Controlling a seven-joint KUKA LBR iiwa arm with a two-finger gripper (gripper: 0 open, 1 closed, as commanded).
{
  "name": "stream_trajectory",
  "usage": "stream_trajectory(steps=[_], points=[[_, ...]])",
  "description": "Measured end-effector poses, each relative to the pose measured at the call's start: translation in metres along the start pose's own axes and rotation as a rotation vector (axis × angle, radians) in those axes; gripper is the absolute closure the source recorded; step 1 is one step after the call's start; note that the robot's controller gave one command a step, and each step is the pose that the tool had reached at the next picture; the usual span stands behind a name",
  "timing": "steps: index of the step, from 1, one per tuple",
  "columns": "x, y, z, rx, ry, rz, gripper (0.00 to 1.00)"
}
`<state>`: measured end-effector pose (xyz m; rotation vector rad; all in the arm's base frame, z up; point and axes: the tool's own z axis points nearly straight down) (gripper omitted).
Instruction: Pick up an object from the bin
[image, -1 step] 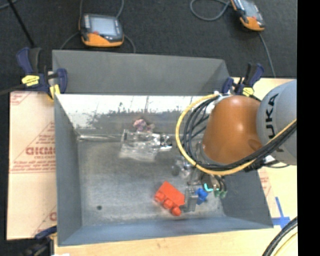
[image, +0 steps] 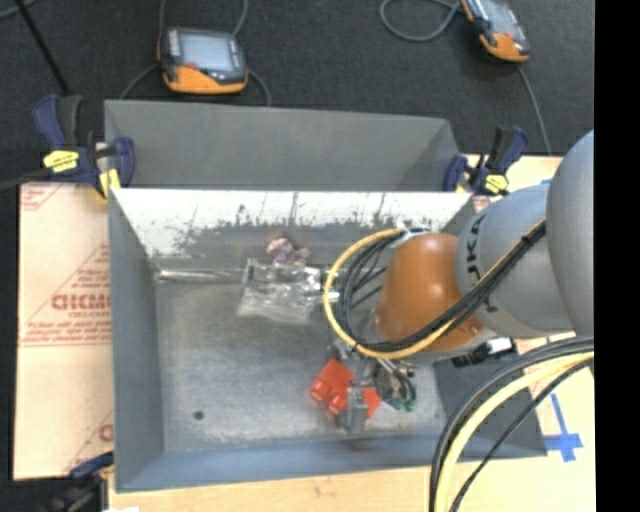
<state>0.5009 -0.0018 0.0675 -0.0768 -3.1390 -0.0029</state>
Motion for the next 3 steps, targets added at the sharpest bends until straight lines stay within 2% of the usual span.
stream_trajectory(steps=[1, 2, 3], points=[[-0.003, 0.001, -0.007, -0.001, -0.012, 0.000, 1.00], [-0.017, -0.035, -0.102, 0.003, -0.014, 0.024, 1.00], [-0.059, -0.019, -0.347, 0.002, -0.016, 0.016, 1.00]])
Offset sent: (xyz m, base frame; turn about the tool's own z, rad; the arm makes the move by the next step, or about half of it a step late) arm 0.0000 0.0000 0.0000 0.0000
